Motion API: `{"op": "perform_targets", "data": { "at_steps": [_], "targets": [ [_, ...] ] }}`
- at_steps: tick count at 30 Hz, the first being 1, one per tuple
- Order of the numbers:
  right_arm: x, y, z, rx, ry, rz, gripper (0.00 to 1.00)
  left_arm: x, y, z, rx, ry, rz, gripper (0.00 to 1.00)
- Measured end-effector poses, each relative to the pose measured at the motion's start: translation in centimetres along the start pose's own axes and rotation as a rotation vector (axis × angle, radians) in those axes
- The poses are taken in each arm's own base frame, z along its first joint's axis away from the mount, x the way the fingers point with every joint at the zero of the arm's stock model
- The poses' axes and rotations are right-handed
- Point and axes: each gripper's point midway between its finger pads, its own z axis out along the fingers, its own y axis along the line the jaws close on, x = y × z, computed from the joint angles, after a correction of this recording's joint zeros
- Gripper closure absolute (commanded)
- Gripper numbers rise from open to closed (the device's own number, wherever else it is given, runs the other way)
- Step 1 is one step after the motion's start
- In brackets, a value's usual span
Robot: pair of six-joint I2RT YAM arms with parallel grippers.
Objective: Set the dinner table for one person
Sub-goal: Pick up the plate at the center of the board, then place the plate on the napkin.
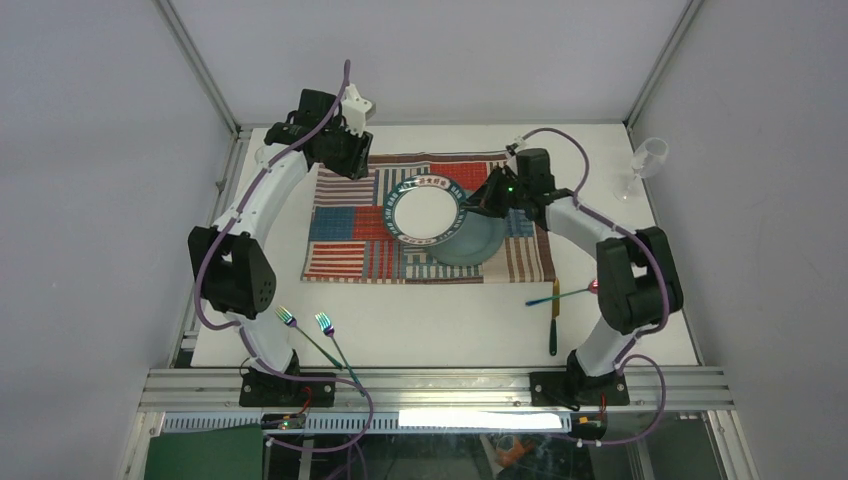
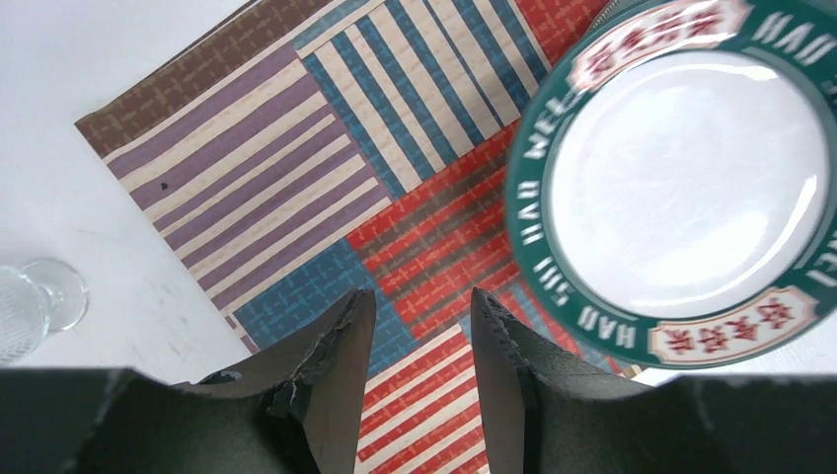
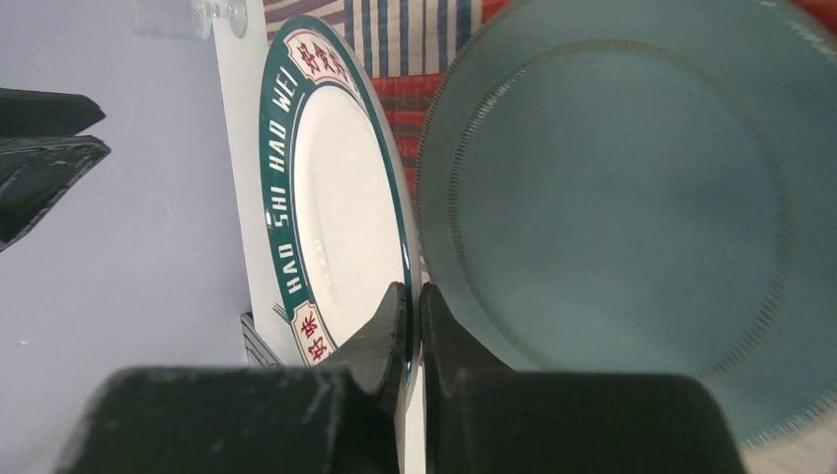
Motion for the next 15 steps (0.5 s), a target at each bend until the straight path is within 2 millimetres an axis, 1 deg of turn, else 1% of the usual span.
{"op": "perform_targets", "data": {
  "at_steps": [4, 8, 12, 15],
  "targets": [
    [1.4, 1.0, 3.4, 0.005, 0.058, -0.036, 1.00, -0.1, 0.6, -0.8, -0.023, -0.008, -0.007, 0.57],
    [3.8, 2.1, 7.1, 0.005, 0.131, -0.071, 1.00, -0.7, 1.2, -2.3, -0.049, -0.034, -0.008, 0.57],
    [5.9, 2.6, 9.6, 0.011, 0.182, -0.100, 1.00, -1.2, 1.3, -3.4, -0.061, -0.058, -0.007, 0.57],
    [7.1, 3.2, 10.9, 0.010, 0.214, -0.119, 1.00, -1.3, 1.3, -3.6, -0.061, -0.062, -0.005, 0.57]
  ]
}}
